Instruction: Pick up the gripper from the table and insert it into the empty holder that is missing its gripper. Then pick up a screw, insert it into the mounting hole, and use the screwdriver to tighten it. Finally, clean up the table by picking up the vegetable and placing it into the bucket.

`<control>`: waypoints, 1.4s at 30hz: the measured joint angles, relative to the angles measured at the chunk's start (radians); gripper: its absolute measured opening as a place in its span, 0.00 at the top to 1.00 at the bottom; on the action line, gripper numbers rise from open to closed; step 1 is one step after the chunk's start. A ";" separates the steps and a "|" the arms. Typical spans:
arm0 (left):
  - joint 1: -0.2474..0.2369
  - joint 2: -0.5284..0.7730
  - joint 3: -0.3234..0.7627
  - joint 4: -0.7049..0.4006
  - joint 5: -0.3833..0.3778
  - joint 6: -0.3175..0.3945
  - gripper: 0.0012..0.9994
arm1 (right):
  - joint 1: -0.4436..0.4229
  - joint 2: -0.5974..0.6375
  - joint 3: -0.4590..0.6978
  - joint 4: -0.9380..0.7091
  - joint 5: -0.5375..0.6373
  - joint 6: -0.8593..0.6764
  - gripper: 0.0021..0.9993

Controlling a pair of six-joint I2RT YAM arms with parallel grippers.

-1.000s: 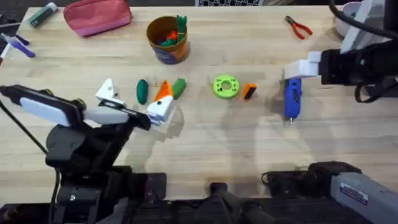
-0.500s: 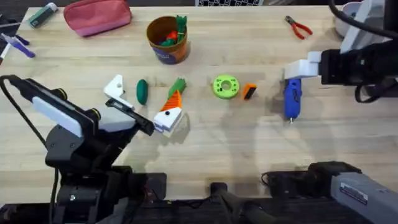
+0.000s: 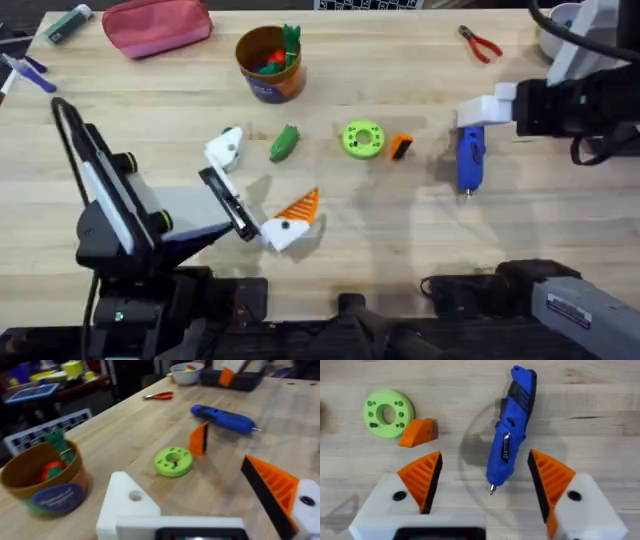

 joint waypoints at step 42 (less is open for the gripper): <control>-0.002 0.000 -0.034 0.056 0.233 -0.175 0.01 | 0.000 0.000 0.000 0.000 0.000 0.000 0.01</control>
